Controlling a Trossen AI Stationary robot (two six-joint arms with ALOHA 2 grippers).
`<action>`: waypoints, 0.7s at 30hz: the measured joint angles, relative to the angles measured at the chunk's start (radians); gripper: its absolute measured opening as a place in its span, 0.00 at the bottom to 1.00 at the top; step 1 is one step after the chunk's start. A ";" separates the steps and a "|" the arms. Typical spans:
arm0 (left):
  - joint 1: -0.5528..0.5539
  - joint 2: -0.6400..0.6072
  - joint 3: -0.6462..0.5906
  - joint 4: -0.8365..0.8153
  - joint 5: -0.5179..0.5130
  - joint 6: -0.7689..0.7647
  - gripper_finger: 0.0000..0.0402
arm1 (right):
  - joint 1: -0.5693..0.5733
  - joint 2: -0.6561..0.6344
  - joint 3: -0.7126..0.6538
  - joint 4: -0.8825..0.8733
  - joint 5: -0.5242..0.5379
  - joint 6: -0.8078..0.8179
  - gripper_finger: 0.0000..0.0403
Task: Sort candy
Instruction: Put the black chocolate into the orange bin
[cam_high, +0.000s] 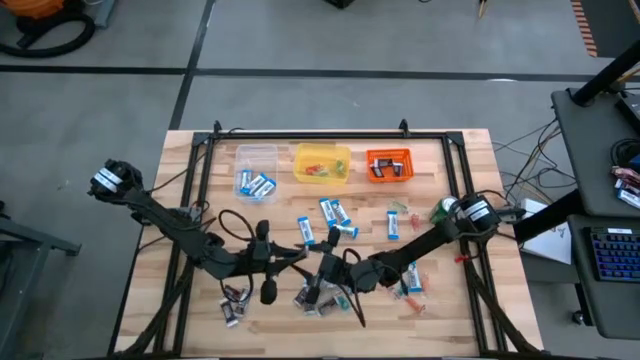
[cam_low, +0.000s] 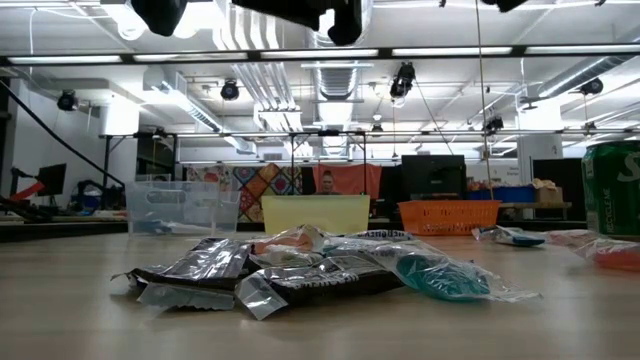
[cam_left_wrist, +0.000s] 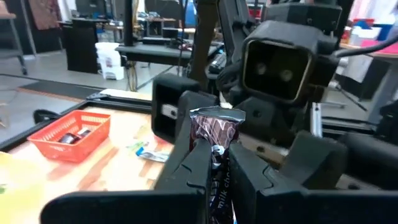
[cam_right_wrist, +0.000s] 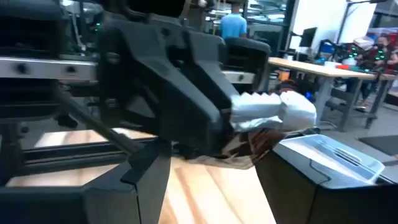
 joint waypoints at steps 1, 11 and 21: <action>0.003 0.004 0.000 0.001 -0.002 0.002 0.03 | -0.004 0.000 -0.001 -0.003 0.000 0.001 0.53; 0.010 0.023 0.000 0.001 -0.003 0.003 0.03 | -0.017 0.000 -0.002 -0.023 -0.003 0.001 0.39; 0.009 0.004 0.000 -0.025 0.003 -0.001 0.14 | -0.020 -0.004 -0.001 -0.040 0.005 -0.027 0.14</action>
